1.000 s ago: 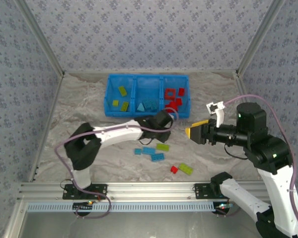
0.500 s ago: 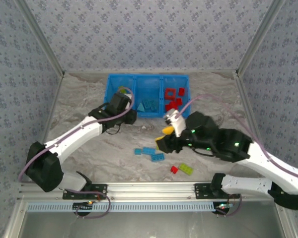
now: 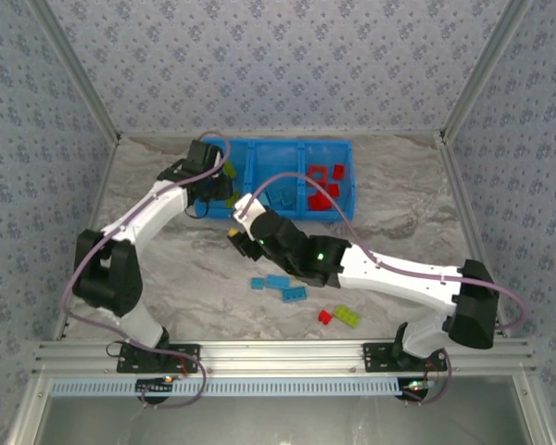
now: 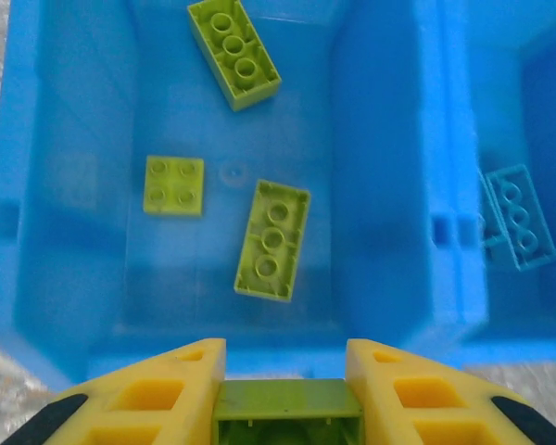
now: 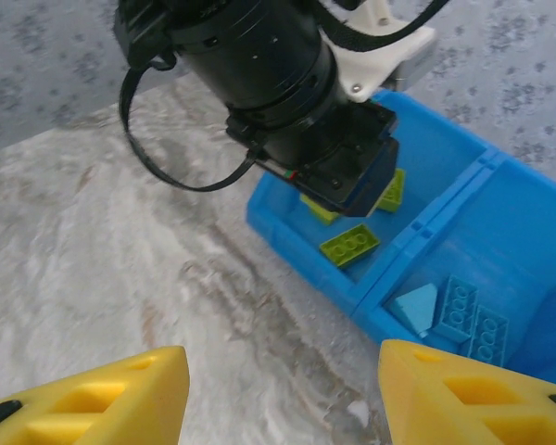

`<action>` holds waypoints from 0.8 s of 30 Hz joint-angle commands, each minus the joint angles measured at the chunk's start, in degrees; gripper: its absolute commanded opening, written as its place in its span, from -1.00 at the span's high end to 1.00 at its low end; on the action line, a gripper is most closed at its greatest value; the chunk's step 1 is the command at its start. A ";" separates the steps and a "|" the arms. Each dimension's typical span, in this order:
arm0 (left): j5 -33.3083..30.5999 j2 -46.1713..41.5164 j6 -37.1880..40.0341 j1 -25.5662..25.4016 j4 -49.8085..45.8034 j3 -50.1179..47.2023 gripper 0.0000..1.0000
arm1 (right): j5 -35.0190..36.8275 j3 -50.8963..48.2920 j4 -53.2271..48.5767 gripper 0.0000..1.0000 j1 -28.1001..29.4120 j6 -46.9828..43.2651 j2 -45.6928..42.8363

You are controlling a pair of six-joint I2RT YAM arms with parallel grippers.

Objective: Sort the legos into containers by color

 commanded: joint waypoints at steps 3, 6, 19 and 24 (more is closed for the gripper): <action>-1.37 8.88 1.42 0.58 -1.76 9.85 0.33 | 1.37 3.47 5.86 -0.18 -4.09 3.94 2.89; -0.23 13.71 0.04 1.77 -0.41 14.09 0.33 | 0.75 4.42 5.54 -0.18 -4.54 4.71 3.25; 11.98 32.84 -5.85 5.62 0.64 33.76 0.25 | -1.62 3.81 3.87 -0.18 -6.76 8.48 3.03; 18.48 34.89 -8.81 7.06 4.41 33.85 0.14 | -3.42 3.92 3.62 -0.18 -8.12 9.04 3.68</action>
